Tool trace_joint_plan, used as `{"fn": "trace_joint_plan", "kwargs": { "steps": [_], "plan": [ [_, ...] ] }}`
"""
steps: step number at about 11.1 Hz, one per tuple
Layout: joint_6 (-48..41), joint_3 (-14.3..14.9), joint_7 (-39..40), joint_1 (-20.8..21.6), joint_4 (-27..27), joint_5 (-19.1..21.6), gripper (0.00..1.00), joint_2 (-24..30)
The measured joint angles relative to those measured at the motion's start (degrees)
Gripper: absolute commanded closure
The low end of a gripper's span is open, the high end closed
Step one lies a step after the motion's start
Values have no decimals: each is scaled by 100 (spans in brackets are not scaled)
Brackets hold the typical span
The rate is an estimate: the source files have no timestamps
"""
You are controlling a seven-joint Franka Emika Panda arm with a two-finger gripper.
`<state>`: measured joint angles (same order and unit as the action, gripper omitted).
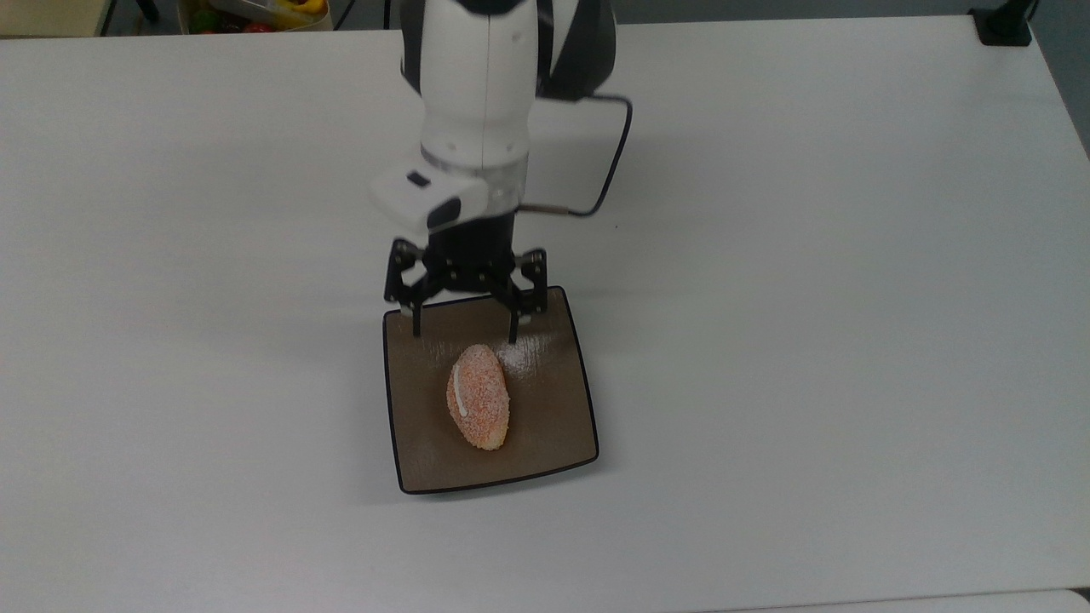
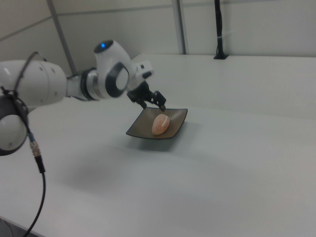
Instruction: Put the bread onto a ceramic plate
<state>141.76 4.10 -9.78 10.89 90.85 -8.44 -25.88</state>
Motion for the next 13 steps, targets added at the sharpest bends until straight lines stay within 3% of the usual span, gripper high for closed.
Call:
{"fn": "trace_joint_plan", "kwargs": {
  "steps": [3,7,11,13],
  "plan": [
    [-1511,-1,-448,16,-5,34,0,1113],
    [-3611,5,-544,-10,27,706,0,2507],
    [-4410,27,-556,-91,237,910,0,2959],
    [-4460,36,-149,-250,376,1079,0,3025]
  ]
}}
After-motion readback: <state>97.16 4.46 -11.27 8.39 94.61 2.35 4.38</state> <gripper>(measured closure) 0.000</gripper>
